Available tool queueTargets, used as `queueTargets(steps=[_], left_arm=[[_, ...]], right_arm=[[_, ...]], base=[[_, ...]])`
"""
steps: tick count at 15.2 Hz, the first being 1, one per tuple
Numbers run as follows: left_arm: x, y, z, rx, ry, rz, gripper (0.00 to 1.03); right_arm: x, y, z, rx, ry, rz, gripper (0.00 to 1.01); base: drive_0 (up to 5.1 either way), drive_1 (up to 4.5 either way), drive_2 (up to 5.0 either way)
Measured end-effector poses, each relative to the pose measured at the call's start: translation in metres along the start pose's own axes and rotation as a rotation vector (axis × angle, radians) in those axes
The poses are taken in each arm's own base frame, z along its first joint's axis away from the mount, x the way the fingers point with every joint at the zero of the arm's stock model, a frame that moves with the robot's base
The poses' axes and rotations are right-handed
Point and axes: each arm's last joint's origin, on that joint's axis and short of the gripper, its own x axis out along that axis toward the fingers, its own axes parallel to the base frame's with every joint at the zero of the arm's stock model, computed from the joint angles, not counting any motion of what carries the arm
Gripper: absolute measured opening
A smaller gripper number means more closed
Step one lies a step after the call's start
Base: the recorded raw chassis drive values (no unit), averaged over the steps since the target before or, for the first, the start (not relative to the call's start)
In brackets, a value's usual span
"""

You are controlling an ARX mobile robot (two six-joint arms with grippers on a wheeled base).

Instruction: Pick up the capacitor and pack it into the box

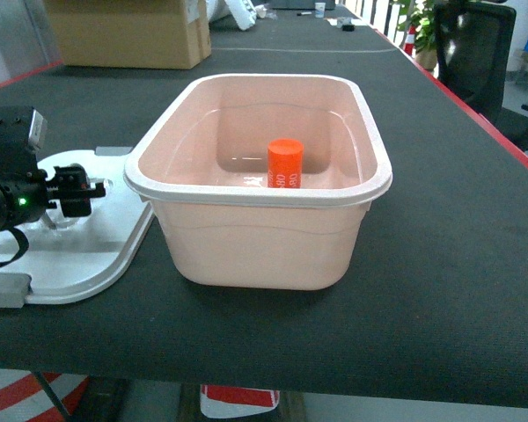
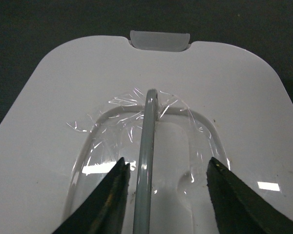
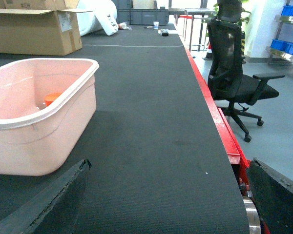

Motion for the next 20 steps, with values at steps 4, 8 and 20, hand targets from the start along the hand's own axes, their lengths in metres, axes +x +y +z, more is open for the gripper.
queueTargets(steps=[4,8,20], left_arm=[[0.002,0.003,0.004,0.007,-0.011,0.013,0.03],[0.002,0.007,0.005,0.006,-0.012,0.019,0.02],[-0.091,-0.057,0.177,-0.013,-0.212,0.046,0.02]], right_arm=[[0.000,0.000,0.000,0.000,0.000,0.000,0.98],[0.000,0.000,0.000,0.000,0.000,0.000,0.98],[0.000,0.000,0.000,0.000,0.000,0.000,0.98]], base=[[0.0,0.00,0.0],[0.0,0.00,0.0],[0.0,0.00,0.0]])
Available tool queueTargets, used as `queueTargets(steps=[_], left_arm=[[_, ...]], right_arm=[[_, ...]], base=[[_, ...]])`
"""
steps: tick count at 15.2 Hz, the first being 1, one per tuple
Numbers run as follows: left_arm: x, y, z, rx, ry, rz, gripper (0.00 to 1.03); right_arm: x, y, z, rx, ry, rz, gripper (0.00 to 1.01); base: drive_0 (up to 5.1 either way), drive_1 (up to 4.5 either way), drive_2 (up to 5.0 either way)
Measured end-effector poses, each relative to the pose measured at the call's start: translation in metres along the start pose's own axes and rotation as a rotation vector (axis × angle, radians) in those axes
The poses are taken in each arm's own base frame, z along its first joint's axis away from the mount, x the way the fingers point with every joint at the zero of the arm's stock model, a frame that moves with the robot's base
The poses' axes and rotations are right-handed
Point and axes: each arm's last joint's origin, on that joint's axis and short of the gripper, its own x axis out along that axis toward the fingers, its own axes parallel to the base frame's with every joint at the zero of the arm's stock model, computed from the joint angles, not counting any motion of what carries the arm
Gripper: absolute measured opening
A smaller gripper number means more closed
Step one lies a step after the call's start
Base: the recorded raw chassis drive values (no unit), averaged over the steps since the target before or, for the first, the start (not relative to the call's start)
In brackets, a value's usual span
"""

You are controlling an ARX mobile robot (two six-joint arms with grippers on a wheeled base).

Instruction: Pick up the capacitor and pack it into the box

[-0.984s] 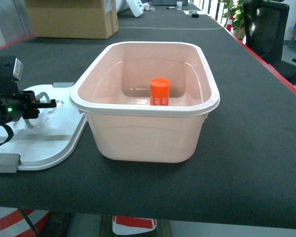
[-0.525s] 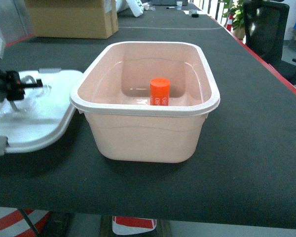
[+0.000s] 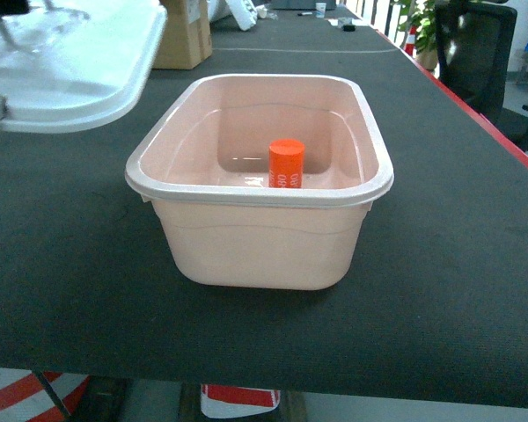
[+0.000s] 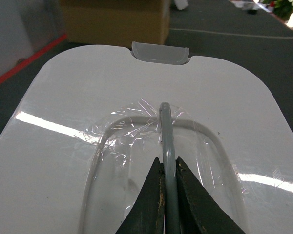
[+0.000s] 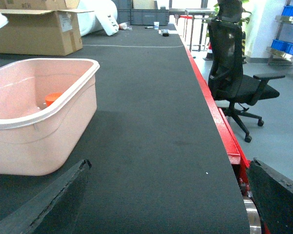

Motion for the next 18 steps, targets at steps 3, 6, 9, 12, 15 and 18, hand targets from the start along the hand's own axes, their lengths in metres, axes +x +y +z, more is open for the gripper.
queueTargets(steps=[3,6,9,12,15,18], left_arm=[[-0.020,-0.084,0.006,-0.005,0.030,-0.112,0.02],[-0.029,-0.140,0.004,-0.016,0.051,-0.137,0.02],[-0.025,-0.171,-0.015,-0.010,0.094,-0.144,0.02],[-0.013,-0.182,-0.032,-0.013,0.134,-0.135,0.02],[-0.006,-0.190,-0.046,-0.007,0.163,-0.140,0.02],[-0.006,-0.201,-0.050,-0.011,0.171,-0.160,0.02]], right_arm=[[0.000,0.000,0.000,0.000,0.000,0.000,0.98],[0.000,0.000,0.000,0.000,0.000,0.000,0.98],[0.000,0.000,0.000,0.000,0.000,0.000,0.98],[0.000,0.000,0.000,0.000,0.000,0.000,0.98],[0.000,0.000,0.000,0.000,0.000,0.000,0.98],[0.000,0.000,0.000,0.000,0.000,0.000,0.98]], base=[[0.0,0.00,0.0],[0.0,0.00,0.0],[0.0,0.00,0.0],[0.0,0.00,0.0],[0.0,0.00,0.0],[0.0,0.00,0.0]])
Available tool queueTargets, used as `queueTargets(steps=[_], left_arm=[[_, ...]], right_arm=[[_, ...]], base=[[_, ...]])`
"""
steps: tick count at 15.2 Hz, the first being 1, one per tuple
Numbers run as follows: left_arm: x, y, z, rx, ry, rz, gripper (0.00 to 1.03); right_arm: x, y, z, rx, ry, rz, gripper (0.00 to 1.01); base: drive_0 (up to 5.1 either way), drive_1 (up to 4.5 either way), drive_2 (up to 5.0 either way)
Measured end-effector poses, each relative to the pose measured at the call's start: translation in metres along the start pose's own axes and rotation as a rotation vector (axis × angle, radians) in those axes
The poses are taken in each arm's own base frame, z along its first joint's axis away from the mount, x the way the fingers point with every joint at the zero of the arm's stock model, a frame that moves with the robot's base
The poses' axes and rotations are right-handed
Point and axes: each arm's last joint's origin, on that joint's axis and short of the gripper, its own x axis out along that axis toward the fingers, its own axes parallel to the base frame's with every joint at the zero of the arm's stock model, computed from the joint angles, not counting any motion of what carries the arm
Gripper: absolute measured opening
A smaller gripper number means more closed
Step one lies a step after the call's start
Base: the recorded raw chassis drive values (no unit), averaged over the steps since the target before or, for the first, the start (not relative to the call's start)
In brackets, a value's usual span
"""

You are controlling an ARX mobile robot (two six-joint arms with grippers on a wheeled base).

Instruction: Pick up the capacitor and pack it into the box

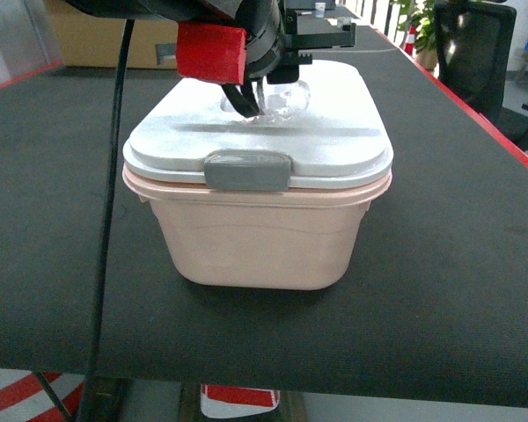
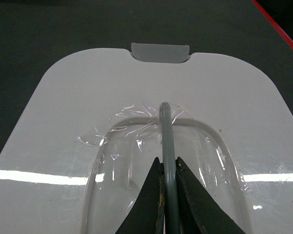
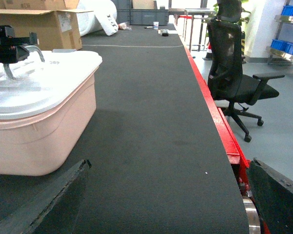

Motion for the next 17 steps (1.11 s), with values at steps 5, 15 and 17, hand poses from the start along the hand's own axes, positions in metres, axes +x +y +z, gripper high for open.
queueTargets(steps=[5,15,17], left_arm=[[0.0010,-0.0008,-0.0017,0.002,0.003,0.004,0.02],[0.0023,0.0027,-0.0070,-0.009,0.012,-0.037,0.51],[0.0023,0.0027,-0.0070,-0.009,0.012,-0.037,0.73]], right_arm=[[0.0000,0.0000,0.0000,0.000,0.000,0.000,0.98],[0.0000,0.0000,0.0000,0.000,0.000,0.000,0.98],[0.0000,0.0000,0.0000,0.000,0.000,0.000,0.98]], base=[[0.0,0.00,0.0],[0.0,0.00,0.0],[0.0,0.00,0.0]])
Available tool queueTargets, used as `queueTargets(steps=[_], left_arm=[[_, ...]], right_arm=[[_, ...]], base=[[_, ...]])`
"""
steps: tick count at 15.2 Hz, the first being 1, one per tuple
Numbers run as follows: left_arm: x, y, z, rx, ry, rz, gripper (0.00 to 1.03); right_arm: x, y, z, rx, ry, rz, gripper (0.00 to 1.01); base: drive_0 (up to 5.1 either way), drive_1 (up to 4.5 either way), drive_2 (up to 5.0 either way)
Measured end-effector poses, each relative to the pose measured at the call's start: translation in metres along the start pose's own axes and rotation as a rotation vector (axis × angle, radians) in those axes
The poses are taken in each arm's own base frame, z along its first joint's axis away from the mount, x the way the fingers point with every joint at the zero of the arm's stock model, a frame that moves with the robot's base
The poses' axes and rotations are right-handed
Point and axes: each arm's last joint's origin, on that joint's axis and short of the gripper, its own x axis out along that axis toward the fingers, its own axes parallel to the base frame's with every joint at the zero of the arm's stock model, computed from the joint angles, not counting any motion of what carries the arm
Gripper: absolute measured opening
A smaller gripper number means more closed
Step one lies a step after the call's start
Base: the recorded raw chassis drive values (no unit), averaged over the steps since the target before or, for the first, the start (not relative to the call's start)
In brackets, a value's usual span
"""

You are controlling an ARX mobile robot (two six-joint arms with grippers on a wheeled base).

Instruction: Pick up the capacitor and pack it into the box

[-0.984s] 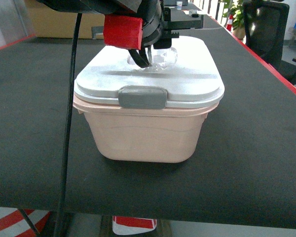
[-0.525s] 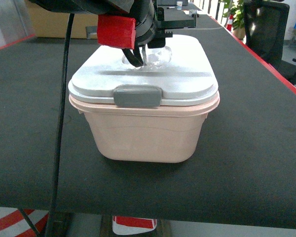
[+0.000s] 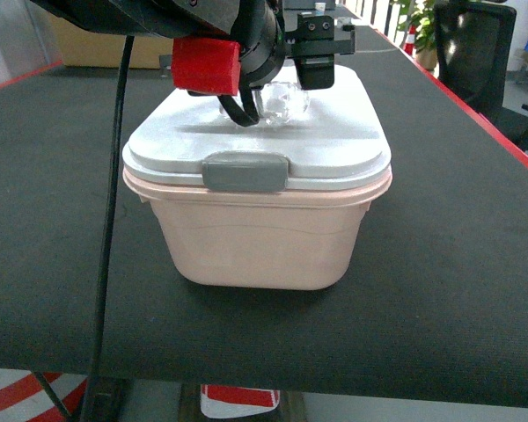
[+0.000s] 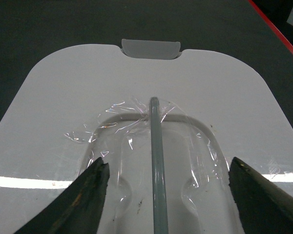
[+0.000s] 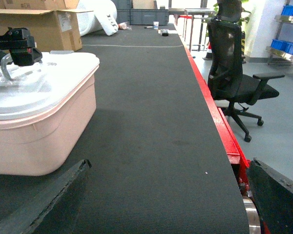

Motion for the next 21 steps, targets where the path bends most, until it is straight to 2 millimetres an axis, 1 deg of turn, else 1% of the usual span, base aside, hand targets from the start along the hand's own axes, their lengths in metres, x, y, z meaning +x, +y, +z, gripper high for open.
queueTargets(steps=[2,3,4,5,6,8,9,10,11,13,14,15,16,17,18,19,20,21], left_arm=[[0.000,0.000,0.000,-0.004,-0.027,-0.012,0.96],[-0.002,0.001,-0.002,-0.003,-0.146,-0.063,0.99],[-0.005,0.001,-0.003,0.005,-0.216,-0.069,0.97],[-0.012,0.001,0.002,0.007,-0.315,-0.081,0.98],[-0.025,0.003,0.012,-0.004,-0.404,-0.084,0.98],[-0.056,0.014,0.041,-0.037,-0.556,-0.090,0.98],[-0.075,0.023,0.055,-0.052,-0.628,-0.090,0.98],[-0.092,0.036,0.064,-0.050,-0.692,-0.081,0.98],[-0.112,0.055,0.068,-0.036,-0.754,-0.066,0.98],[-0.147,0.098,0.052,0.019,-0.781,-0.028,0.98],[-0.167,0.119,0.040,0.032,-0.787,0.029,0.98],[-0.187,0.135,0.030,0.059,-0.788,0.055,0.98],[-0.206,0.148,0.014,0.070,-0.757,0.075,0.98],[-0.217,0.158,-0.009,0.067,-0.707,0.086,0.98],[-0.224,0.162,-0.035,0.075,-0.485,0.106,0.87],[-0.230,0.165,-0.049,0.080,-0.390,0.105,0.78],[-0.238,0.170,-0.065,0.078,-0.325,0.112,0.67],[-0.243,0.174,-0.075,0.077,-0.314,0.120,0.55]], right_arm=[[0.000,0.000,0.000,0.000,0.000,0.000,0.98],[0.000,0.000,0.000,0.000,0.000,0.000,0.98],[0.000,0.000,0.000,0.000,0.000,0.000,0.98],[0.000,0.000,0.000,0.000,0.000,0.000,0.98],[0.000,0.000,0.000,0.000,0.000,0.000,0.98],[0.000,0.000,0.000,0.000,0.000,0.000,0.98],[0.000,0.000,0.000,0.000,0.000,0.000,0.98],[0.000,0.000,0.000,0.000,0.000,0.000,0.98],[0.000,0.000,0.000,0.000,0.000,0.000,0.98],[0.000,0.000,0.000,0.000,0.000,0.000,0.98],[0.000,0.000,0.000,0.000,0.000,0.000,0.98],[0.000,0.000,0.000,0.000,0.000,0.000,0.98],[0.000,0.000,0.000,0.000,0.000,0.000,0.98],[0.000,0.000,0.000,0.000,0.000,0.000,0.98],[0.000,0.000,0.000,0.000,0.000,0.000,0.98],[0.000,0.000,0.000,0.000,0.000,0.000,0.98],[0.000,0.000,0.000,0.000,0.000,0.000,0.98],[0.000,0.000,0.000,0.000,-0.001,0.000,0.98]], base=[[0.0,0.00,0.0],[0.0,0.00,0.0],[0.0,0.00,0.0],[0.0,0.00,0.0],[0.0,0.00,0.0],[0.0,0.00,0.0],[0.0,0.00,0.0],[0.0,0.00,0.0],[0.0,0.00,0.0],[0.0,0.00,0.0],[0.0,0.00,0.0],[0.0,0.00,0.0],[0.0,0.00,0.0],[0.0,0.00,0.0],[0.0,0.00,0.0],[0.0,0.00,0.0],[0.0,0.00,0.0],[0.0,0.00,0.0]])
